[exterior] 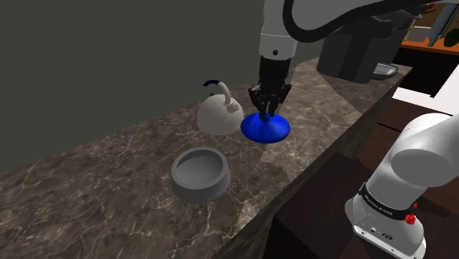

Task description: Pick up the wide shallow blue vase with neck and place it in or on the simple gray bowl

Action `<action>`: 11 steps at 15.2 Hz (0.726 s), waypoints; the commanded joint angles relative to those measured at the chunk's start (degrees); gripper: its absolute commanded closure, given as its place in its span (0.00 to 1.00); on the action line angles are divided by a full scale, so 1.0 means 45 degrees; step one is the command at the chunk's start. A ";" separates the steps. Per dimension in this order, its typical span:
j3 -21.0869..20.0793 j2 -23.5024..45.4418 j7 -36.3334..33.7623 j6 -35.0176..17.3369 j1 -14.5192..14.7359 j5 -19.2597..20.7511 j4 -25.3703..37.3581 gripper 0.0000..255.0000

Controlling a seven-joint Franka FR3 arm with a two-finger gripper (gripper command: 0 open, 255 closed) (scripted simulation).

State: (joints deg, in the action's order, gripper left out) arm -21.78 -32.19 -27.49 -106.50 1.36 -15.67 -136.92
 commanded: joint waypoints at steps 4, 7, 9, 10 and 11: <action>0.0166 -0.0074 -0.0064 0.0914 -0.0051 0.0129 0.0838 1.00; 0.0245 -0.0070 -0.0110 0.1418 -0.0080 0.0198 0.1347 1.00; 0.0010 0.0210 -0.0440 0.1581 -0.0052 0.0177 0.1843 1.00; -0.0252 0.0494 -0.0756 0.1585 -0.0024 0.0148 0.2184 1.00; -0.0515 0.0791 -0.1077 0.1589 -0.0001 0.0137 0.2538 1.00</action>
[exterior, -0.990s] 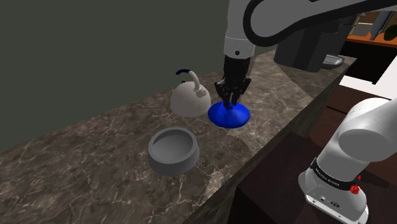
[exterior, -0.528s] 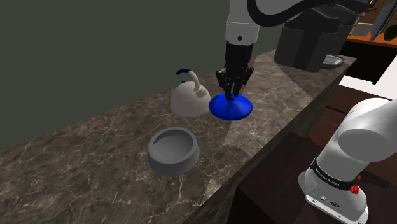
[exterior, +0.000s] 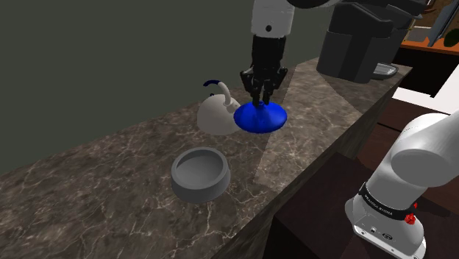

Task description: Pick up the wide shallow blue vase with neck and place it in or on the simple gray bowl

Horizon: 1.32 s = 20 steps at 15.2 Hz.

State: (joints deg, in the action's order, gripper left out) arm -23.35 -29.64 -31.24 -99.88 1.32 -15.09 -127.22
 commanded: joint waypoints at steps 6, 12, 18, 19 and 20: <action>-0.1806 0.2286 -0.2296 0.0203 0.0052 0.0340 0.2786 1.00; -0.3551 0.5041 -0.4734 0.0510 0.0227 0.1655 0.5764 1.00; -0.4281 0.6663 -0.6044 0.0339 0.0656 0.2733 0.6923 1.00; -0.4276 0.6635 -0.6023 0.0164 0.0651 0.2712 0.6726 1.00; -0.4273 0.6611 -0.6003 -0.0011 0.0646 0.2694 0.6534 1.00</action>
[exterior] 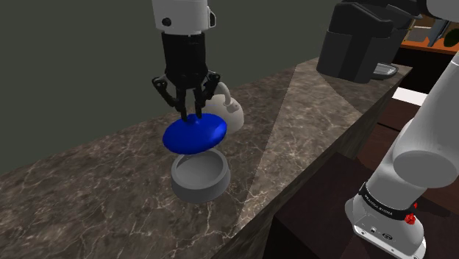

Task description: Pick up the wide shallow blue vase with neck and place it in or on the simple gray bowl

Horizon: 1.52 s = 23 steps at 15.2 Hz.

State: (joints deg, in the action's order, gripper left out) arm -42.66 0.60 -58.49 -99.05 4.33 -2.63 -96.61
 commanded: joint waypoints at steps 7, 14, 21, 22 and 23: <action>0.0023 -0.0160 0.0137 -0.1400 -0.0026 -0.0127 -0.1513 1.00; -0.0002 -0.0026 0.0124 -0.2582 0.0000 -0.0050 -0.2594 1.00; -0.0018 0.0093 0.0087 -0.3111 0.0019 0.0028 -0.3033 1.00; -0.0018 0.0093 0.0087 -0.3111 0.0019 0.0028 -0.3033 1.00; -0.0018 0.0093 0.0087 -0.3111 0.0019 0.0028 -0.3033 1.00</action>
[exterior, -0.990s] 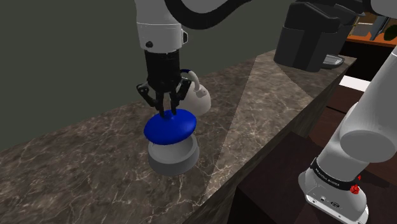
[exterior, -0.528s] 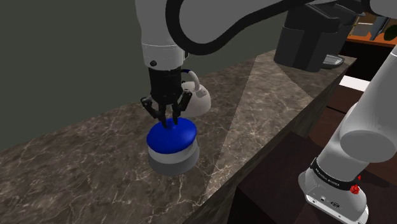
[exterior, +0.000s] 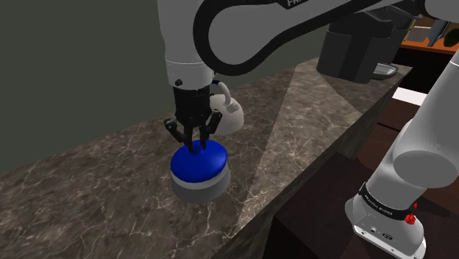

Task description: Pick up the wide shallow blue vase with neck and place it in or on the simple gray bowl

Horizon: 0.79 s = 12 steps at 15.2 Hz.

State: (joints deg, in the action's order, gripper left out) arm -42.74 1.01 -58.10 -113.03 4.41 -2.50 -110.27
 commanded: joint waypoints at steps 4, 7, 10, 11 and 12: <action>0.0000 -0.0002 0.0000 -0.0004 0.0000 0.0000 0.0000 0.00; 0.0000 -0.0002 0.0000 -0.0004 0.0000 0.0000 0.0000 0.00; 0.0045 -0.0222 0.0107 0.0829 -0.0054 -0.0148 0.0664 0.00; 0.0064 -0.0299 0.0142 0.1248 -0.0079 -0.0196 0.1024 0.00; 0.0080 -0.0344 0.0161 0.1580 -0.0094 -0.0223 0.1322 0.00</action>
State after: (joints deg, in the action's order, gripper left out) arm -42.42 0.00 -57.51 -107.64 4.04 -3.13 -105.55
